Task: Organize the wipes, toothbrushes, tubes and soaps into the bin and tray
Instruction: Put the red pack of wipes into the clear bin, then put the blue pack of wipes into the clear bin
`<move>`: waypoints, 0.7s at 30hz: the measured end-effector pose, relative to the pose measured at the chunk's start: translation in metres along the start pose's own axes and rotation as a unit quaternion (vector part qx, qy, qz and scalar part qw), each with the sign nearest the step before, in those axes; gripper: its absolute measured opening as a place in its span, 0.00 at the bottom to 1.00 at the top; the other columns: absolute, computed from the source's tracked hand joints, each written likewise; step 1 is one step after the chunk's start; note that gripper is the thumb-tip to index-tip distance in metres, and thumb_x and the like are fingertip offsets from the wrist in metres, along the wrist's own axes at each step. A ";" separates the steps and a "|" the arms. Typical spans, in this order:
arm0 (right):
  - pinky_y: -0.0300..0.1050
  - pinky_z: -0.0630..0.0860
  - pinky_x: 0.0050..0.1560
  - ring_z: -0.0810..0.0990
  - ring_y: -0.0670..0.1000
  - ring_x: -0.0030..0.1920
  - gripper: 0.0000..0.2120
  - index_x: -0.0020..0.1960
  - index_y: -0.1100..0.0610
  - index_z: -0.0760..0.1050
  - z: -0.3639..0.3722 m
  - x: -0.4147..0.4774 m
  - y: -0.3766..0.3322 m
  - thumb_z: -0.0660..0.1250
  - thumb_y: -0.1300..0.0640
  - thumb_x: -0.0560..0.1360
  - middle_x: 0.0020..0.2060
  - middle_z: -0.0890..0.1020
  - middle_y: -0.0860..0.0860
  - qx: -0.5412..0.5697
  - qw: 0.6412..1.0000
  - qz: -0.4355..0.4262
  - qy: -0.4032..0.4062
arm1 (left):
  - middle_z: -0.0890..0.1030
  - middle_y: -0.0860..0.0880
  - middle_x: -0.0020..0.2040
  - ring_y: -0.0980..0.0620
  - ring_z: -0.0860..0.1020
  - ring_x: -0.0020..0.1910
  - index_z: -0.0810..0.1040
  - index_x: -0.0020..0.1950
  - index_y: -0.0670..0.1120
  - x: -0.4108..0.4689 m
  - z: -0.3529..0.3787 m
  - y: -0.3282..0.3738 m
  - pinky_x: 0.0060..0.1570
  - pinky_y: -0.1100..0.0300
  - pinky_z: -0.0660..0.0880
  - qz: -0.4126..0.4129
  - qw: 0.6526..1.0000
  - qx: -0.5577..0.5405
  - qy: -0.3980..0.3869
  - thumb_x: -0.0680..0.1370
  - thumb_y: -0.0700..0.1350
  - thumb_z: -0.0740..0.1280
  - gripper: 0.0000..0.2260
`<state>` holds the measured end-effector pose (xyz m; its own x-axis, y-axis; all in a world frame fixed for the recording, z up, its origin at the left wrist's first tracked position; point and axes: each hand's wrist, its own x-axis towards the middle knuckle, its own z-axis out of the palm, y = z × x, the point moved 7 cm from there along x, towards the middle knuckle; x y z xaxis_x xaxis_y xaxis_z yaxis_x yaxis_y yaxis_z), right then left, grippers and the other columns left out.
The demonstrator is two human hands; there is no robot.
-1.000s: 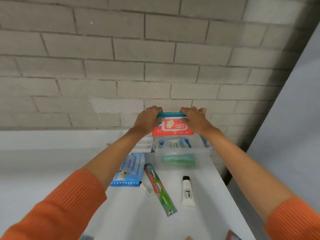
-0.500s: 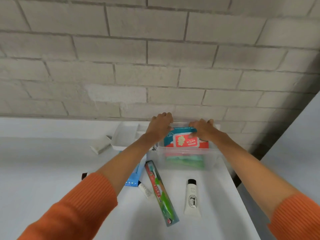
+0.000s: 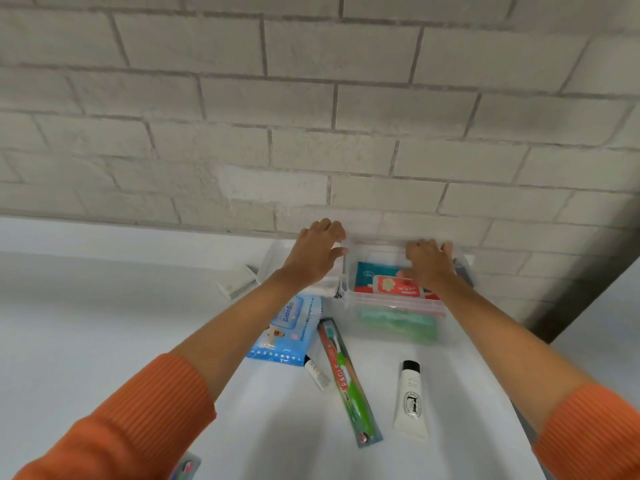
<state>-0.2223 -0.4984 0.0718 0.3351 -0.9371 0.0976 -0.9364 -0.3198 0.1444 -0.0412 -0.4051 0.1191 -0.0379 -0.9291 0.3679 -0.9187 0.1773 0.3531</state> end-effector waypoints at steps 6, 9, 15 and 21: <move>0.53 0.66 0.57 0.77 0.57 0.52 0.10 0.51 0.59 0.75 -0.061 -0.032 -0.034 0.60 0.54 0.78 0.50 0.81 0.55 0.120 0.985 0.003 0.126 | 0.76 0.46 0.57 0.47 0.73 0.58 0.72 0.60 0.44 -0.031 -0.029 -0.008 0.60 0.55 0.67 -0.004 1.000 0.016 0.013 0.79 0.46 0.62 0.11; 0.51 0.70 0.51 0.78 0.57 0.47 0.09 0.49 0.61 0.74 -0.087 -0.061 -0.064 0.56 0.59 0.78 0.46 0.81 0.56 0.208 0.964 -0.017 0.162 | 0.76 0.47 0.56 0.48 0.73 0.59 0.72 0.59 0.45 -0.053 -0.041 -0.020 0.59 0.54 0.67 -0.021 0.999 0.019 0.021 0.79 0.47 0.62 0.11; 0.48 0.76 0.39 0.78 0.54 0.40 0.10 0.49 0.59 0.73 -0.087 -0.116 -0.127 0.58 0.53 0.79 0.43 0.80 0.55 0.306 0.939 -0.041 0.150 | 0.74 0.44 0.58 0.45 0.74 0.58 0.72 0.59 0.43 -0.100 -0.044 -0.057 0.56 0.53 0.71 -0.071 0.996 0.040 0.043 0.79 0.47 0.62 0.12; 0.50 0.79 0.43 0.81 0.57 0.44 0.10 0.49 0.62 0.74 -0.029 -0.142 -0.178 0.59 0.56 0.78 0.47 0.82 0.58 0.268 0.960 -0.047 0.067 | 0.74 0.43 0.56 0.44 0.74 0.54 0.71 0.58 0.41 -0.137 -0.034 -0.088 0.50 0.54 0.71 -0.098 0.993 0.052 0.040 0.78 0.48 0.63 0.14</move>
<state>-0.1000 -0.3044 0.0609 0.3966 -0.8859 0.2406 -0.8085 -0.4612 -0.3655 0.0583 -0.2825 0.0669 0.1737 -0.9129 0.3693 -0.9411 -0.0435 0.3352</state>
